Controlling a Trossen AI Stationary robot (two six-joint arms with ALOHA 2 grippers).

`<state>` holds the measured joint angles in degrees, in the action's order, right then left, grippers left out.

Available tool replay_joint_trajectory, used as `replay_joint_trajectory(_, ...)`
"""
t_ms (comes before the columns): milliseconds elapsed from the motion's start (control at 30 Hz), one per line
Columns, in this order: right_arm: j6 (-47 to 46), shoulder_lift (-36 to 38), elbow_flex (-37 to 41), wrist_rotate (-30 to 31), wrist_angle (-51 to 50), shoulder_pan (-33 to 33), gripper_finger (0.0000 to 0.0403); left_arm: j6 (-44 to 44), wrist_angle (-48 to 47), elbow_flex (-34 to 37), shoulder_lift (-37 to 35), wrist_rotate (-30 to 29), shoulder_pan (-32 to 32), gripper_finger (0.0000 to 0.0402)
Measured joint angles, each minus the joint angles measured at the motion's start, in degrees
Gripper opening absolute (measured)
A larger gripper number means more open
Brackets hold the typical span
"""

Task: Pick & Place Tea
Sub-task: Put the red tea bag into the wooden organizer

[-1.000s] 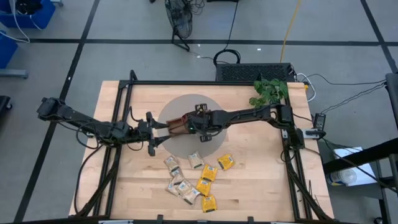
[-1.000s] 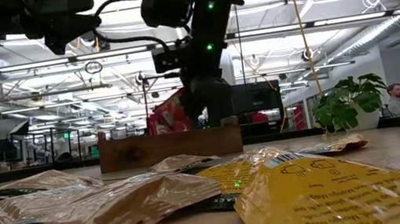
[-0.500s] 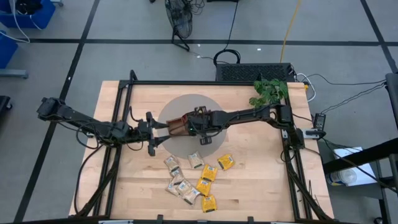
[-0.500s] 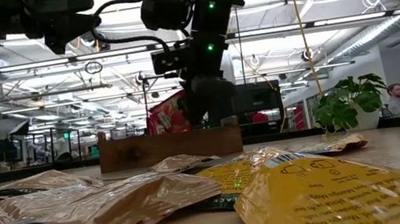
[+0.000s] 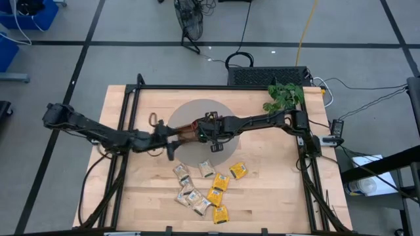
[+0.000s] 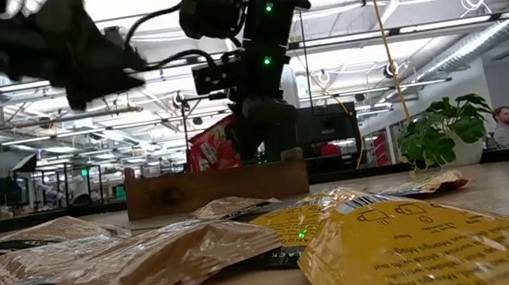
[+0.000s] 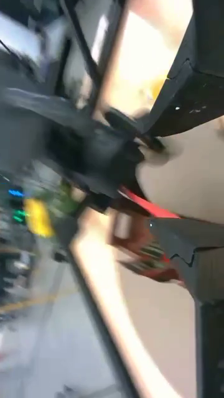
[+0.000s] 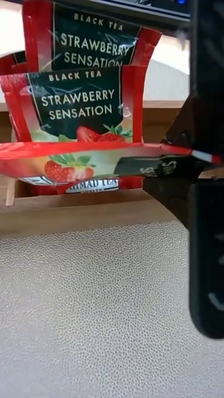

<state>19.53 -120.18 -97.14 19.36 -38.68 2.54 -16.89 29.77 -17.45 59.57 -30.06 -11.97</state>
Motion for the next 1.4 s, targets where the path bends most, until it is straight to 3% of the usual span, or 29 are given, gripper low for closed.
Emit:
replay_joint_trajectory(233,0.0,-0.1,0.0,-0.1,1.2,0.1,0.0,-4.4,2.1,-2.6,16.4,0.0,5.3,0.0225)
replay_joint_trajectory(533,0.0,-0.1,0.0,-0.1,1.3,0.1,0.0,-1.1,2.1,-9.5,27.3,0.0,7.6,0.0225)
replay_joint_trajectory(900,0.1,-0.1,0.0,-0.2,1.0,0.1,0.0,11.2,-1.8,-15.1,30.4,-2.4,6.9,0.0225)
replay_joint_trajectory(1000,0.1,-0.1,0.0,-0.2,0.8,0.1,0.0,12.1,-2.4,-15.1,30.4,-5.9,6.5,0.0225)
replay_joint_trajectory(1167,0.1,-0.1,0.0,-0.2,0.8,0.1,0.0,9.4,-3.3,-15.1,30.4,-5.1,7.0,0.0223)
replay_joint_trajectory(1267,0.1,-0.1,0.0,-0.2,1.0,0.1,0.0,8.8,-2.8,-15.1,30.4,-2.9,7.7,0.0194)
replay_joint_trajectory(1400,0.0,-0.1,0.0,-0.2,1.0,0.1,0.0,8.6,-2.8,-15.1,30.4,0.5,8.8,0.0108)
